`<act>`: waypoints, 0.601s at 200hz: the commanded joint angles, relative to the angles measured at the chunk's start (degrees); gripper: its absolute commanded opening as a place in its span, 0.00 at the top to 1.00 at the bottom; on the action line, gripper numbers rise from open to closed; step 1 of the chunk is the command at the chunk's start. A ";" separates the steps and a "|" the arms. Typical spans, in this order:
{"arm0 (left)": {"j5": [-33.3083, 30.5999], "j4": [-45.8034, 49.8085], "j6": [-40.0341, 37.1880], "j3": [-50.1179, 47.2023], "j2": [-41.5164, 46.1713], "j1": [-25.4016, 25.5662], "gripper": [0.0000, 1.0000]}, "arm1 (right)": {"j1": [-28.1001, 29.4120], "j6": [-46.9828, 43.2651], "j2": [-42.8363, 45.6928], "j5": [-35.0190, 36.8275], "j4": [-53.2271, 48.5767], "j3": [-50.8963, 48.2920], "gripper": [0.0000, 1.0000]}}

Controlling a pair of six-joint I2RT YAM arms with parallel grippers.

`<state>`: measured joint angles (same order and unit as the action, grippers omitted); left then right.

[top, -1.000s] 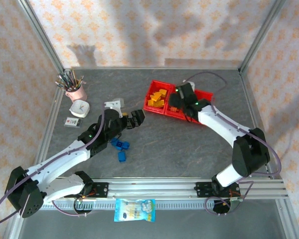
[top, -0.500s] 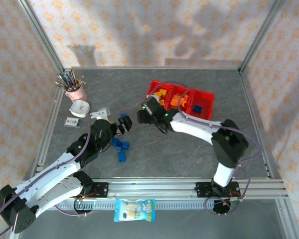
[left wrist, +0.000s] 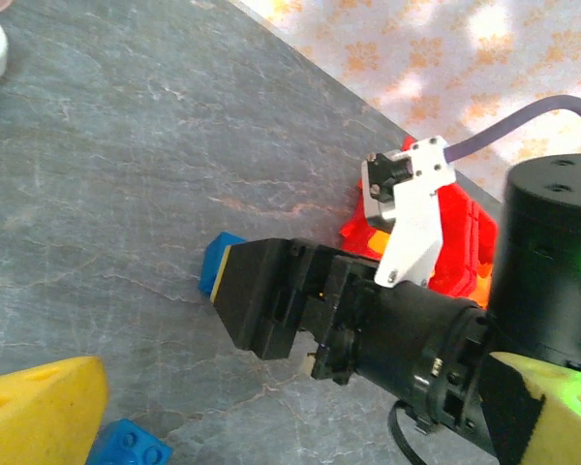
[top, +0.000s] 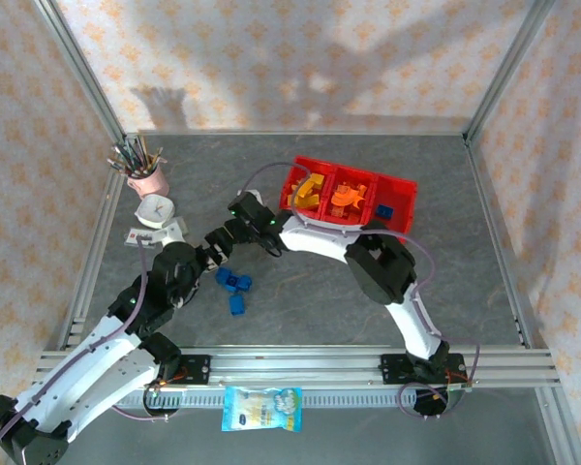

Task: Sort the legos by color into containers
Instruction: Pick up the lego from the center of the table.

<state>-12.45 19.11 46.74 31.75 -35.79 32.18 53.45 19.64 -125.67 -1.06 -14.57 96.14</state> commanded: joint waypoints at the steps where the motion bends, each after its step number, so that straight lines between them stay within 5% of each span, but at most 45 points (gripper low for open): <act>1: -2.49 2.50 0.72 -0.60 1.15 -0.65 0.01 | -0.14 -0.81 -3.64 2.62 -2.97 4.39 0.26; 120: -1.55 1.10 0.28 -1.16 1.60 -1.26 0.01 | -0.16 -3.11 -11.46 5.10 -6.44 13.03 0.57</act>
<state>-13.08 20.16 46.92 31.59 -34.94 31.33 53.45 16.88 -136.75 1.85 -19.20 107.50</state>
